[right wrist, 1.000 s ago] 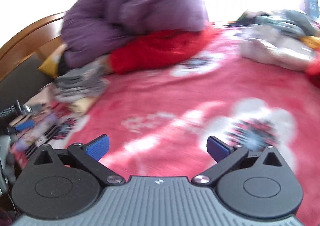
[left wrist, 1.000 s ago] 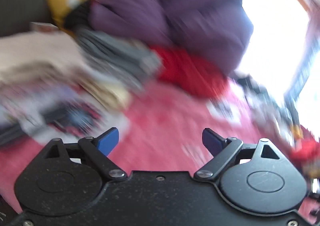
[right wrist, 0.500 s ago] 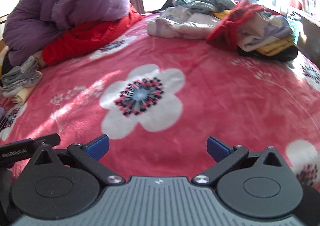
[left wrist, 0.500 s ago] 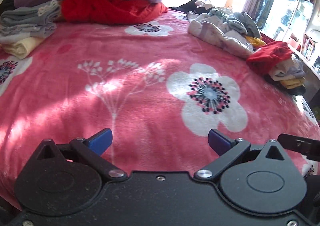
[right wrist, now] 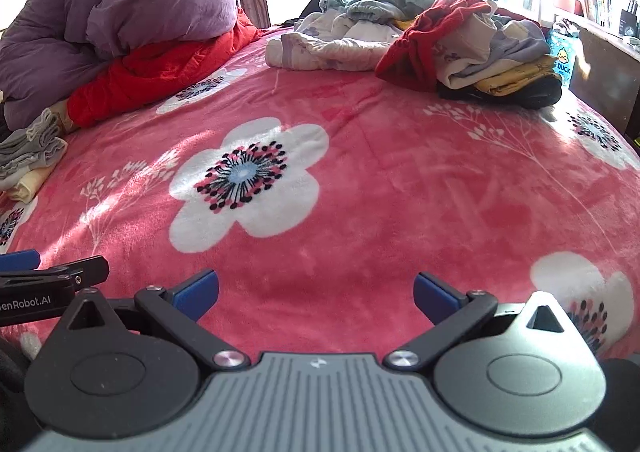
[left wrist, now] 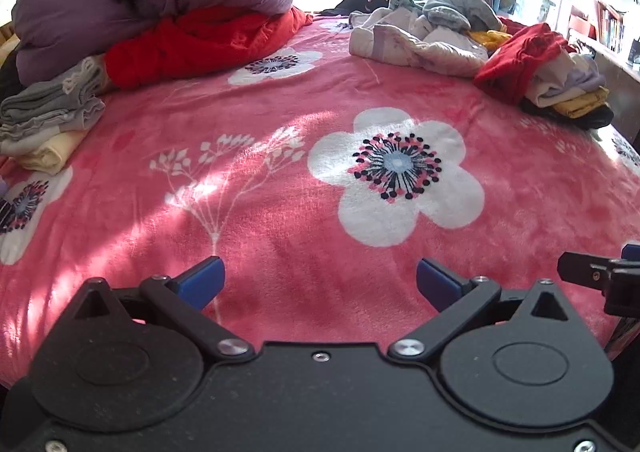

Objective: Fold clothes

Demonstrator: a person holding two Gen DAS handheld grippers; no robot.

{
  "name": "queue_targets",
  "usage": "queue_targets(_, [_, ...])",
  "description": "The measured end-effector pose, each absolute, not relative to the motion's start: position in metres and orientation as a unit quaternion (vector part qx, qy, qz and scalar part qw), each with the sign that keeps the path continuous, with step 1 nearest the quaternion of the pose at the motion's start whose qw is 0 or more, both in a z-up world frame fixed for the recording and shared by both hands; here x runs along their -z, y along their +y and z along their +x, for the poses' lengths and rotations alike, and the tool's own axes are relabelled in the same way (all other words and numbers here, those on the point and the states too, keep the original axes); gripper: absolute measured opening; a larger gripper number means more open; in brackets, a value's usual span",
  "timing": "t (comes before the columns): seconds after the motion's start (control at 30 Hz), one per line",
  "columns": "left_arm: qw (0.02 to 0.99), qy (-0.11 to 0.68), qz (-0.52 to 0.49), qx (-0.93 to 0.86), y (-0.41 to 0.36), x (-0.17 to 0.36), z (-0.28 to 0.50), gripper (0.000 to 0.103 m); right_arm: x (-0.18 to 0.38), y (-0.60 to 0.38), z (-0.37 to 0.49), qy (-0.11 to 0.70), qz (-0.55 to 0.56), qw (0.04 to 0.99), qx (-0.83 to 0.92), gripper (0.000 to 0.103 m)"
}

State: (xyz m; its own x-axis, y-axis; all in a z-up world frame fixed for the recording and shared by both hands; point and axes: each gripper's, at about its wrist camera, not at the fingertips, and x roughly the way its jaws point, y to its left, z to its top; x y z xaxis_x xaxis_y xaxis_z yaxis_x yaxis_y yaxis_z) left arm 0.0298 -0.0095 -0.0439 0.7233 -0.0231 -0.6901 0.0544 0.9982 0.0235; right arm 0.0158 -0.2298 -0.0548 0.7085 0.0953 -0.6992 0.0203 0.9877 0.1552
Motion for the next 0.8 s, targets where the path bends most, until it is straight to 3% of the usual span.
queue_targets(0.8, [0.942,0.335,0.014,0.011,-0.026,0.001,-0.006,0.103,0.02,-0.226,-0.005,0.358,0.098,0.927,-0.056,0.103])
